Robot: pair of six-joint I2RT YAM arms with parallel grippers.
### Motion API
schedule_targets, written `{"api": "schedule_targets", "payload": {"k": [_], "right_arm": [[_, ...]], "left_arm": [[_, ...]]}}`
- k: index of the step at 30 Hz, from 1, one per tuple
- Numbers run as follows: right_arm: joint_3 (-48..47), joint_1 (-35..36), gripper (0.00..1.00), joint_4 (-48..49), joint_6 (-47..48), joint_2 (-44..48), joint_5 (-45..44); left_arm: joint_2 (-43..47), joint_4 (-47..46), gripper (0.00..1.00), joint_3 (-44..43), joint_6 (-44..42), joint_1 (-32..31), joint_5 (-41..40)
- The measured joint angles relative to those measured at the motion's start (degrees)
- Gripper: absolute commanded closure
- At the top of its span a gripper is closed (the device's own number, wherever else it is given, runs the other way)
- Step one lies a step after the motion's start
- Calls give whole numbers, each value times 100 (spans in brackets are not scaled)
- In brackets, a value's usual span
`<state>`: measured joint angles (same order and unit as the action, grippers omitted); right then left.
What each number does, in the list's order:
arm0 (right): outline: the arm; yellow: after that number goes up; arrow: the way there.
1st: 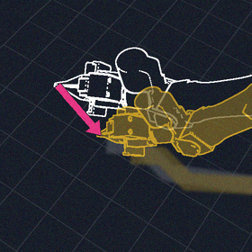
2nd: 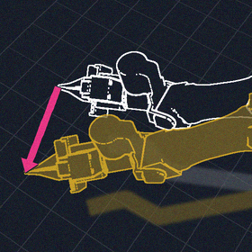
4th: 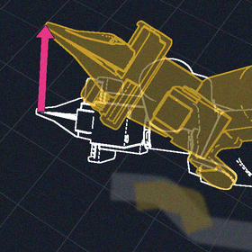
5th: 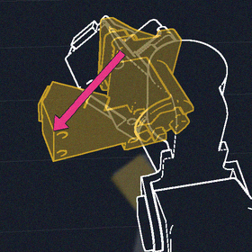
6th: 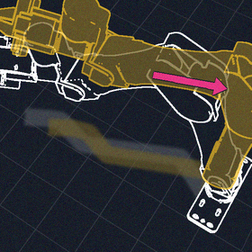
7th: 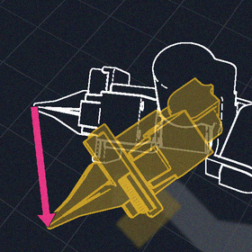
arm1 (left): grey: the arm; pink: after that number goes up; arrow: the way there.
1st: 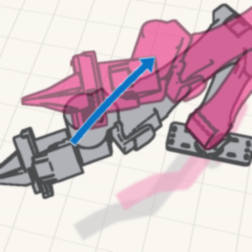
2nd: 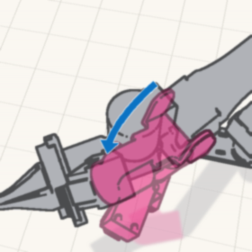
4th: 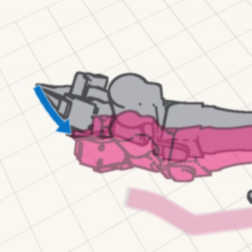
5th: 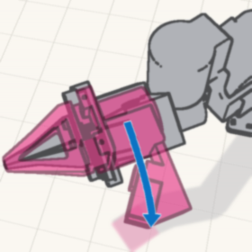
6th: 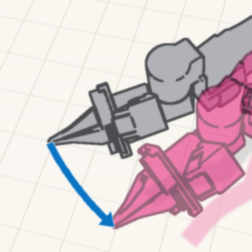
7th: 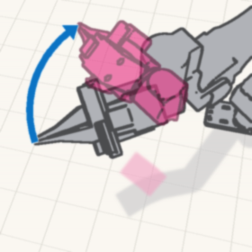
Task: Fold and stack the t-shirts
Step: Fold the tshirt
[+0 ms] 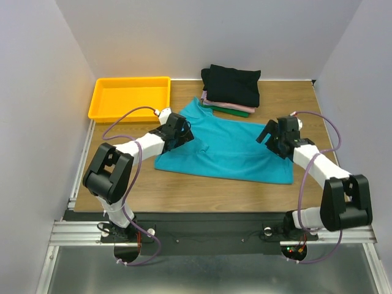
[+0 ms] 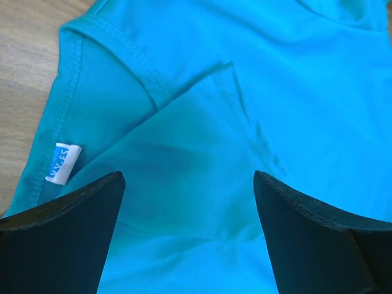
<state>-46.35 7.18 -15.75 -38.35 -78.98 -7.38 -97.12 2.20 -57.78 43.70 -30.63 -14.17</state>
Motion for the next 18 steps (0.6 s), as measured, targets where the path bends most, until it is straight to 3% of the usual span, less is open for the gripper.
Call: {"api": "schedule_targets", "payload": {"k": [7,14,18], "right_arm": [[758,0,0,-13,20,1233,203],[1126,0,0,-9,-50,566,424],[1283,0,0,245,-223,549,501]], "left_arm": [[-31,-120,2,61,28,0,0],[83,-426,2,612,190,0,-55],[715,-610,2,1366,481,-11,-79]]}}
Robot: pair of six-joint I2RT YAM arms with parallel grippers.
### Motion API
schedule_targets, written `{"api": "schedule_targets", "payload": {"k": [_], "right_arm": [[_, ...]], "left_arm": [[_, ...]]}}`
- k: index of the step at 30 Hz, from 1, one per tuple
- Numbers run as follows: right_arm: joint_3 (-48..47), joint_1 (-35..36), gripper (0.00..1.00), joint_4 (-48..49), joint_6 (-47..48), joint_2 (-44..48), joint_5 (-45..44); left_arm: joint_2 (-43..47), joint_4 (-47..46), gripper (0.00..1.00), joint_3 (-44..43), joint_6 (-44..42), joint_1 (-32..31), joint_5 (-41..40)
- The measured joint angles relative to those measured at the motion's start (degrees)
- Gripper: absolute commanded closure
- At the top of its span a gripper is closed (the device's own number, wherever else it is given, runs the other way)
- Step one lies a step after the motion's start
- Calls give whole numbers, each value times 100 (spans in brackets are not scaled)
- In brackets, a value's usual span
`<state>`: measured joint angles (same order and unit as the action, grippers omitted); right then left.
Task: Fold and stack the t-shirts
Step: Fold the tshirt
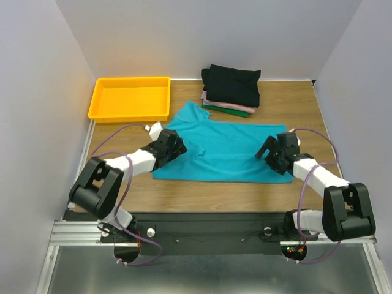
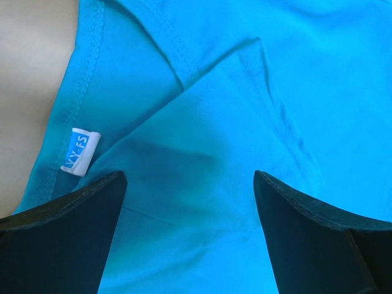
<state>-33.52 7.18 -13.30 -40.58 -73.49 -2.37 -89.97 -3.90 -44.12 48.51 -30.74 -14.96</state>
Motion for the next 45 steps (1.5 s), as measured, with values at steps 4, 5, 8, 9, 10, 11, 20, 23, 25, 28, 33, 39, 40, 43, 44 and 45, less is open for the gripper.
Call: {"api": "schedule_targets", "payload": {"k": [4,5,8,9,10,11,20,23,25,28,33,39,40,43,44,45], "right_arm": [[433,0,0,70,-223,540,168],[590,0,0,17,-310,780,223],[1001,0,0,-330,-564,1558,289],[1121,0,0,-503,-640,1873,310],[1220,0,0,-647,-723,2109,345],[1296,0,0,-778,-774,2297,369],[1075,0,0,-2328,-1113,3012,286],[743,0,0,-2623,-1054,2977,142],[275,0,0,-2756,-914,2881,-46],[-378,0,0,-2739,-761,2712,-310],[-1084,0,0,-2457,-496,2031,-741],[-1556,0,0,-2225,-402,739,-1467],[-1626,0,0,-2205,-407,566,-1631],[-1788,0,0,-2184,-446,221,-2024],[-1849,0,0,-2175,-450,129,-2100],[-1947,0,0,-2100,-459,-31,-2201]], "left_arm": [[1040,59,2,973,378,-120,-20],[1366,164,2,1204,529,-208,4],[2004,341,2,1639,890,-483,37],[2205,450,2,1759,1051,-601,90],[2479,542,2,1915,1172,-761,129],[2629,599,2,1976,1309,-883,166],[3412,2892,2,1779,2555,-1191,-280],[3418,3373,2,1453,2603,-1191,-549],[3397,3484,2,1152,2509,-1191,-678],[3119,3475,2,391,2157,-1191,-979],[1867,3322,2,-1198,1440,-1139,-1606],[-186,3246,6,-3136,608,-437,-1569],[-640,3195,7,-3517,437,-286,-1537],[-1519,3241,12,-4249,131,-33,-1440],[-1718,3237,14,-4439,59,-9,-1397],[-1941,3241,14,-4618,-11,13,-1353]]}}
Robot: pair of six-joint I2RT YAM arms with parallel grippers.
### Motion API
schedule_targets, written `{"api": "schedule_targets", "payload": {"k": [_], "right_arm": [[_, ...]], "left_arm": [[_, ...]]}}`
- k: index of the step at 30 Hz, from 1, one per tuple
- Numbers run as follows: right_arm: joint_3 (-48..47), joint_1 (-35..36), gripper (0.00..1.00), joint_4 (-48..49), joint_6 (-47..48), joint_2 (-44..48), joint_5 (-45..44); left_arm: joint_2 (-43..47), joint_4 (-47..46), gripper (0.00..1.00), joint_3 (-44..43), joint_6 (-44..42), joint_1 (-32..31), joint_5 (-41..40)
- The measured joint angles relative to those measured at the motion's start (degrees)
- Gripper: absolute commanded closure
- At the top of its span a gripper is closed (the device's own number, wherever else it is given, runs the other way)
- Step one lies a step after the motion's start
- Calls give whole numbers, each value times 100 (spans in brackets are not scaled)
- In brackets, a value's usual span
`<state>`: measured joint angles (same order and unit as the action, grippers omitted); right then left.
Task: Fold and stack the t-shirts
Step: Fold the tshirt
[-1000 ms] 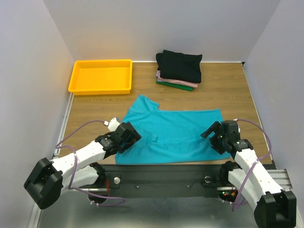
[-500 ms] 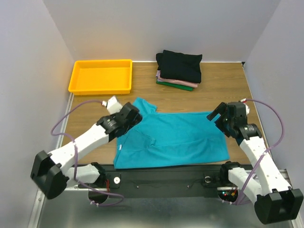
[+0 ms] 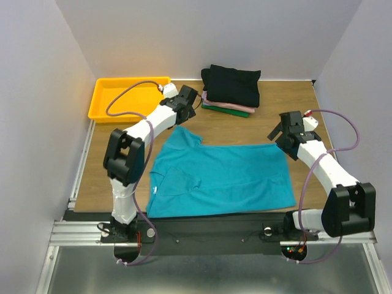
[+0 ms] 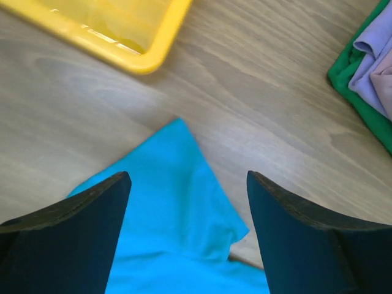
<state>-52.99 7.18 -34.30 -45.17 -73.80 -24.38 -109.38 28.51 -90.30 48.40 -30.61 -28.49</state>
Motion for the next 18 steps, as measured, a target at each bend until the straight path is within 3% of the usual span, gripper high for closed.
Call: {"api": "schedule_targets", "payload": {"k": [5,14,18], "right_arm": [[-208,0,0,278,13,-448,-120],[-216,-4,0,455,57,-885,-186],[-216,-11,0,546,63,-1106,-258]], "left_arm": [[-1272,221,16,-1150,-190,39,186],[-1860,494,26,-1272,-203,85,341],[-1989,511,43,-1285,-208,120,330]]}}
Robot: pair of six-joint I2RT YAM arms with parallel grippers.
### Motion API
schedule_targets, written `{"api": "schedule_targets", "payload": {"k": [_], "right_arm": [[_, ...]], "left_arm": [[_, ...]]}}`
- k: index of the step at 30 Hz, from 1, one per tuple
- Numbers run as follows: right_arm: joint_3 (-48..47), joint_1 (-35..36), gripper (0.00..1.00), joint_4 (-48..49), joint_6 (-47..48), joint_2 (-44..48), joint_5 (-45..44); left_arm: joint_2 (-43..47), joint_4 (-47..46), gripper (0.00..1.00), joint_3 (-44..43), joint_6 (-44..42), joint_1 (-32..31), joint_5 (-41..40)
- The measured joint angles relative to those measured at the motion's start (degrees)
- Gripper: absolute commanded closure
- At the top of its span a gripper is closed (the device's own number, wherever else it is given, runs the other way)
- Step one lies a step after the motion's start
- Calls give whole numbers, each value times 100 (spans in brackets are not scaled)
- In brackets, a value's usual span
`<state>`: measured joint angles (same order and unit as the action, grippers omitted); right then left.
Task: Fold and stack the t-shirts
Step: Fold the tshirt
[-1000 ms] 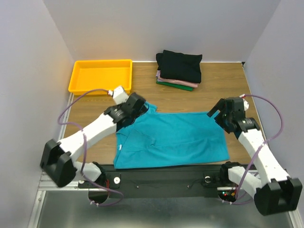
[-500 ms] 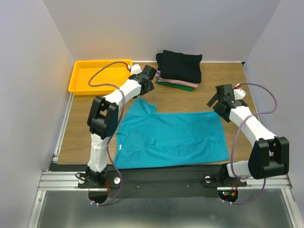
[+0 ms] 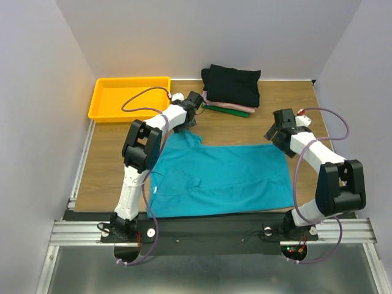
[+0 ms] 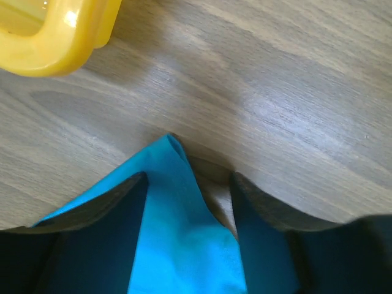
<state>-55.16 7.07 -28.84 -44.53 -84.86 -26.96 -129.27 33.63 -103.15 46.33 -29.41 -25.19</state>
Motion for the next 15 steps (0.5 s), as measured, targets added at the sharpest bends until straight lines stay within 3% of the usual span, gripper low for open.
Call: {"api": "schedule_targets", "payload": {"k": [10,15], "right_arm": [[-540,-70,1,63,85,-719,-39],[-1001,-74,10,144,125,-1172,-52]], "left_arm": [[-31,9,73,-55,-2,66,37],[-31,-70,87,-31,-7,66,57]]}}
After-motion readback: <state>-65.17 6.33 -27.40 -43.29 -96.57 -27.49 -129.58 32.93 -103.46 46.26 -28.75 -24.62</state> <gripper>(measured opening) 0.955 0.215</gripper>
